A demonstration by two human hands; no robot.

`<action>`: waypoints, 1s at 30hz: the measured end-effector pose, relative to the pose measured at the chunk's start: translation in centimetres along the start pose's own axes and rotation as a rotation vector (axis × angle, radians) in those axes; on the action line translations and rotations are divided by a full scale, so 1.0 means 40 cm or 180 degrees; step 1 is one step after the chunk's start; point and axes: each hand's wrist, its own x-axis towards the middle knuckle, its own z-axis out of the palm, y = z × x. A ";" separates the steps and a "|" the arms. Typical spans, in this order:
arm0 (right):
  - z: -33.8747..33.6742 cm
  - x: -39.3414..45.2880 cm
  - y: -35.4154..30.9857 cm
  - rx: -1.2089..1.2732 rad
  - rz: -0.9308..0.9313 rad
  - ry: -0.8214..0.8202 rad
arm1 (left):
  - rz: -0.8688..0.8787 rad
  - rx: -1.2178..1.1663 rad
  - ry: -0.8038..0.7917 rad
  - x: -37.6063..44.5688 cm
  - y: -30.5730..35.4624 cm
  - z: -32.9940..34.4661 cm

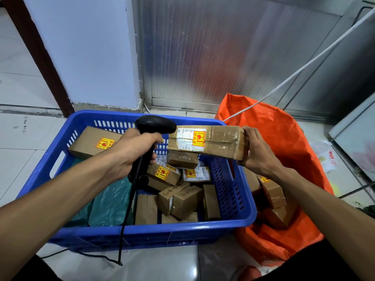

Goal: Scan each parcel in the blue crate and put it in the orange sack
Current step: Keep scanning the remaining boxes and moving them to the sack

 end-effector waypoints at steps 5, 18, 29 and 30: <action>0.000 -0.002 0.001 -0.0003 0.0021 0.0000 | 0.0013 0.0007 -0.0006 -0.001 -0.001 -0.004; 0.002 0.001 -0.012 0.0106 -0.0007 -0.0013 | 0.0155 0.0105 0.0057 0.005 -0.002 -0.004; -0.003 0.004 -0.029 0.0085 -0.0136 0.0044 | 0.0139 0.0190 0.0046 0.005 -0.007 0.001; -0.003 0.005 -0.033 0.0097 -0.0171 0.0072 | 0.0139 0.0167 0.0057 0.008 -0.008 0.001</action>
